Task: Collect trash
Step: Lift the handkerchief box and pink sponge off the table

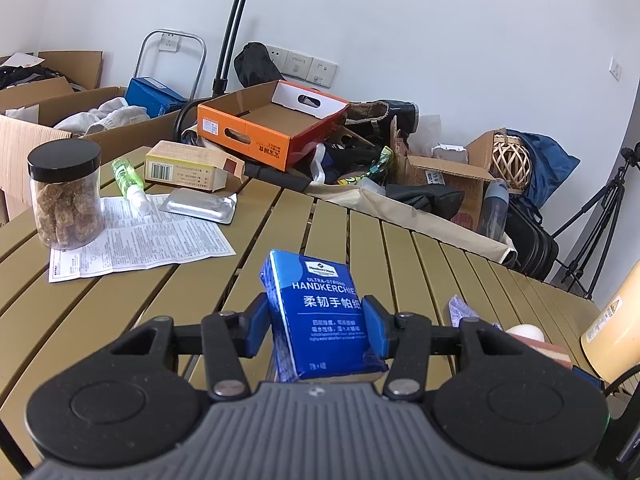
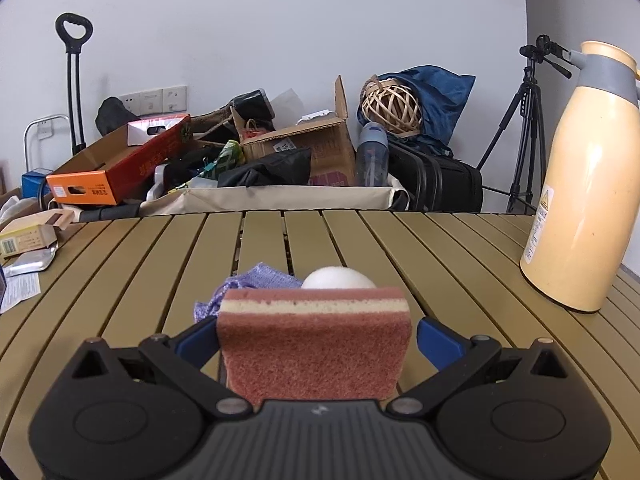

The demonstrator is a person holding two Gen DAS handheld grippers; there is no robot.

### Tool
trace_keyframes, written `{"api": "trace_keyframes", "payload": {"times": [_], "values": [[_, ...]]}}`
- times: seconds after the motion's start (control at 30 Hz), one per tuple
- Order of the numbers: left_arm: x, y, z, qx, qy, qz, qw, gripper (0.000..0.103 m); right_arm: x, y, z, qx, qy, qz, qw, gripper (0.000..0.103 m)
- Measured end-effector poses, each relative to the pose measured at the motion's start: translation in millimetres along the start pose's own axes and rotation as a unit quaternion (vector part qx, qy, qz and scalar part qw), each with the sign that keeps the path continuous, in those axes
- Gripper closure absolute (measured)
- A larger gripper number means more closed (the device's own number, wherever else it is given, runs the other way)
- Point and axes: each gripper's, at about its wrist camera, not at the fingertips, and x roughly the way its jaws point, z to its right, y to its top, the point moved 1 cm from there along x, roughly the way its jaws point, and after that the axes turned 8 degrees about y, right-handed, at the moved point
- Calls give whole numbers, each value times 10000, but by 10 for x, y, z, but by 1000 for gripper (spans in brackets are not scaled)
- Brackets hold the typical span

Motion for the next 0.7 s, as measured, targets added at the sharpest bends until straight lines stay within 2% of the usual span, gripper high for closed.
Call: {"api": "trace_keyframes", "payload": {"times": [0.33,0.4,0.7], "values": [[21,-14,41,38,-5,14,10000,53,93,23,85,209,141,-193,9995,0],[18,-14,42,36,-7,20,10000,53,76,20,80,184,138,-186,9996,6],[-30,-26,51,65,-43,79,9999,53,-140,38,104,193,299,-35,9994,5]]}}
